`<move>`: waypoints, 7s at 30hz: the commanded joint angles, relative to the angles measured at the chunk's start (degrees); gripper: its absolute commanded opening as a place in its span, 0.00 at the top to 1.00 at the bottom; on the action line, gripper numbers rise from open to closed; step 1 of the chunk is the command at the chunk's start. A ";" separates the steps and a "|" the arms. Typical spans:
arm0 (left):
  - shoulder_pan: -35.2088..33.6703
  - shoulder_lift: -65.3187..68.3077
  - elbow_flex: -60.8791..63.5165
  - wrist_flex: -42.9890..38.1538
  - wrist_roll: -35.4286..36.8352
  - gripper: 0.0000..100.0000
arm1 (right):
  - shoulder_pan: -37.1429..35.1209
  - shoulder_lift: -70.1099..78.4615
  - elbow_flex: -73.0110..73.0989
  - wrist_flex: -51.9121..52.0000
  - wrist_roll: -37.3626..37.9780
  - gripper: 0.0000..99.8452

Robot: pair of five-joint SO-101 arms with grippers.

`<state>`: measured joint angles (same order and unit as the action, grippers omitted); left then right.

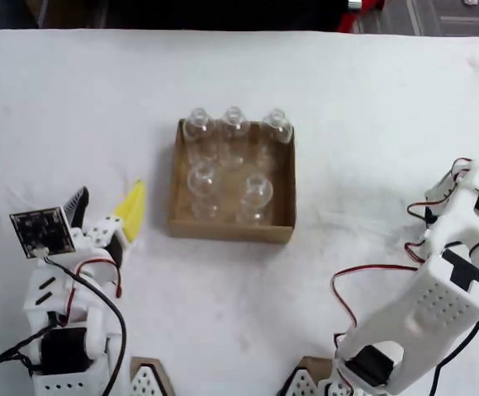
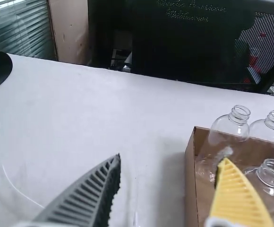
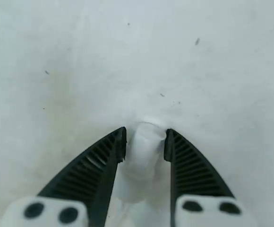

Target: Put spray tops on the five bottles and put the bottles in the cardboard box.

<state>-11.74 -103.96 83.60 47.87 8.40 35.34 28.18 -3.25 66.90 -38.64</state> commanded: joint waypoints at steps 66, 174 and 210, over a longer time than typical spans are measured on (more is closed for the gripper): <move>0.57 -0.40 -0.35 -1.49 -0.70 0.70 | -39.34 -68.18 -3.08 -18.42 25.67 0.98; 0.57 -0.40 -0.26 -1.76 -0.88 0.70 | -47.60 -40.57 44.75 -79.69 42.73 0.82; 0.57 -0.40 0.26 -1.76 -0.88 0.70 | 0.66 -75.30 44.40 -28.18 19.69 0.82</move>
<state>-11.74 -103.96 84.40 47.87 8.13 34.73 -51.56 42.11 36.92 -18.07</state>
